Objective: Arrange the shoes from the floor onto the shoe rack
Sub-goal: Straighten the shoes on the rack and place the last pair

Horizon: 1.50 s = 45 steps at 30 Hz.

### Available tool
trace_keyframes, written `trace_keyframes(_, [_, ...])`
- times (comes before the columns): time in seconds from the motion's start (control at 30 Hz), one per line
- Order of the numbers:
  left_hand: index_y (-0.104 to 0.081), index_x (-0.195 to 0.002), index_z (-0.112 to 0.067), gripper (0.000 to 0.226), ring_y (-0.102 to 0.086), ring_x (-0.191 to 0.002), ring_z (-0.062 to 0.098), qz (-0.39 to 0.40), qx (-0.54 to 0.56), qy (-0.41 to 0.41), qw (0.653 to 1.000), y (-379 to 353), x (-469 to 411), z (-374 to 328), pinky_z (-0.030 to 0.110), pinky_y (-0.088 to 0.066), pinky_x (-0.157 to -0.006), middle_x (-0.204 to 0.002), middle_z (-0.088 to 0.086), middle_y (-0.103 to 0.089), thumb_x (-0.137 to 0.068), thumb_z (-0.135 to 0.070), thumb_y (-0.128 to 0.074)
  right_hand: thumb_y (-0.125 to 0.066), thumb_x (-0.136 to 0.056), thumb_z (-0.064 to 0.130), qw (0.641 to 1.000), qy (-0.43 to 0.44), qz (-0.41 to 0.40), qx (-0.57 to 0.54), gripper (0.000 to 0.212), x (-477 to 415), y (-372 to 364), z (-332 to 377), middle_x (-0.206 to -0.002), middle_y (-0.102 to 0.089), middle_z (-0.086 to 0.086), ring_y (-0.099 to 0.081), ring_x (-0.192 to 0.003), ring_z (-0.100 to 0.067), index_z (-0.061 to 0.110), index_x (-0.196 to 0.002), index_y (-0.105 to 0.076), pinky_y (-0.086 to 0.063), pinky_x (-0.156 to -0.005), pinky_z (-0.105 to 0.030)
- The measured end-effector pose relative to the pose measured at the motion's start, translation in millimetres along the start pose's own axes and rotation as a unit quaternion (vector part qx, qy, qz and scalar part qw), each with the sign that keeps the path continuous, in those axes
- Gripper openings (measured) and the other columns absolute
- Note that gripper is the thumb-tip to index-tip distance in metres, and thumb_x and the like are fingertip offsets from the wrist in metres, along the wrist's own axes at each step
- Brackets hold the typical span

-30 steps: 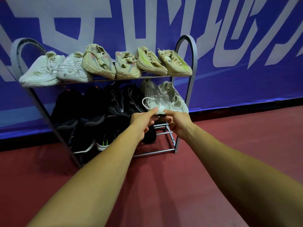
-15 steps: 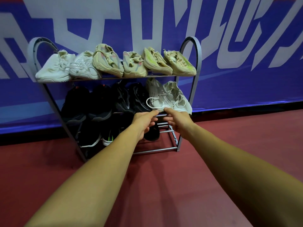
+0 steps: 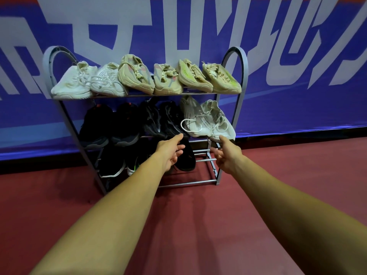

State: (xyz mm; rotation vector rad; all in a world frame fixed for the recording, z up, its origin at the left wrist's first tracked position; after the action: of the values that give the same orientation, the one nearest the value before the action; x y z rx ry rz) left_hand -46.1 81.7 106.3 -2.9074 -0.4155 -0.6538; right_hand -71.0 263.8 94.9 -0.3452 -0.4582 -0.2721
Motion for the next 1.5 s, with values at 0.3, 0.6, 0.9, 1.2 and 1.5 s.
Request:
trace_keyframes(0.3, [-0.07,-0.106,-0.014,0.058,-0.063,-0.077,0.012,0.073,0.018,0.024,0.997,-27,-5,-3,0.021,-0.038,-0.056,-0.098,0.002,-0.079,-0.073,-0.061,-0.078,-0.046,-0.09,0.002,0.994,0.053,-0.068,-0.069,0.019,-8,-4,13,-0.086,-0.075,-0.012,-0.064,-0.047,-0.006,0.001,-0.1,-0.062,-0.032,-0.032,-0.015])
trace_keyframes(0.6, [-0.071,-0.092,-0.017,0.016,-0.056,-0.056,0.004,0.081,0.002,0.011,0.997,-57,-2,-7,0.017,-0.032,-0.049,-0.086,0.0,-0.078,-0.085,-0.032,-0.069,-0.051,-0.084,0.012,0.981,0.128,-0.129,-0.061,0.015,-23,-7,7,-0.066,-0.072,-0.002,-0.075,-0.084,-0.027,0.014,-0.073,-0.061,-0.048,-0.068,-0.036])
trace_keyframes(0.9, [-0.074,-0.097,-0.017,0.023,-0.057,-0.054,0.0,0.066,-0.053,-0.008,0.996,-34,-7,-4,0.015,-0.032,-0.05,-0.082,-0.004,-0.077,-0.086,-0.037,-0.072,-0.073,-0.086,0.028,0.989,0.124,-0.078,-0.017,0.018,-24,-5,10,-0.073,-0.074,0.0,-0.069,-0.066,-0.017,0.011,-0.082,-0.068,-0.054,-0.063,-0.031])
trace_keyframes(1.2, [-0.071,-0.105,-0.02,0.035,-0.061,-0.07,0.007,0.018,-0.037,-0.006,0.999,-3,-16,5,0.016,-0.035,-0.051,-0.098,-0.002,-0.076,-0.085,-0.049,-0.073,-0.059,-0.098,0.039,0.988,-0.043,0.138,0.055,0.029,-8,-21,0,-0.059,-0.048,0.003,-0.031,-0.045,-0.005,0.011,-0.107,-0.058,-0.021,-0.043,-0.017])
trace_keyframes(1.5, [-0.071,-0.085,-0.016,0.013,-0.056,-0.06,0.003,-0.054,0.009,-0.076,0.996,-12,-21,-1,0.016,-0.035,-0.051,-0.085,0.001,-0.078,-0.086,-0.029,-0.07,-0.059,-0.095,0.009,0.991,-0.041,0.126,-0.02,0.009,-12,-36,2,-0.071,-0.072,-0.008,-0.048,-0.042,-0.001,0.011,-0.087,-0.064,-0.029,-0.038,-0.011])
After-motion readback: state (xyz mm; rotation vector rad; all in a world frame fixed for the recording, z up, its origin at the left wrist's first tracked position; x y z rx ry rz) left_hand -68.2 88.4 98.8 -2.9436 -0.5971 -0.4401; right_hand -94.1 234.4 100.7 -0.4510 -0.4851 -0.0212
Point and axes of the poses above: each hand's wrist, its own x-axis away from the middle knuckle, its own y-axis out of the back of the hand, z = x × y, the point moved 1 cm from there along -x, towards the middle knuckle
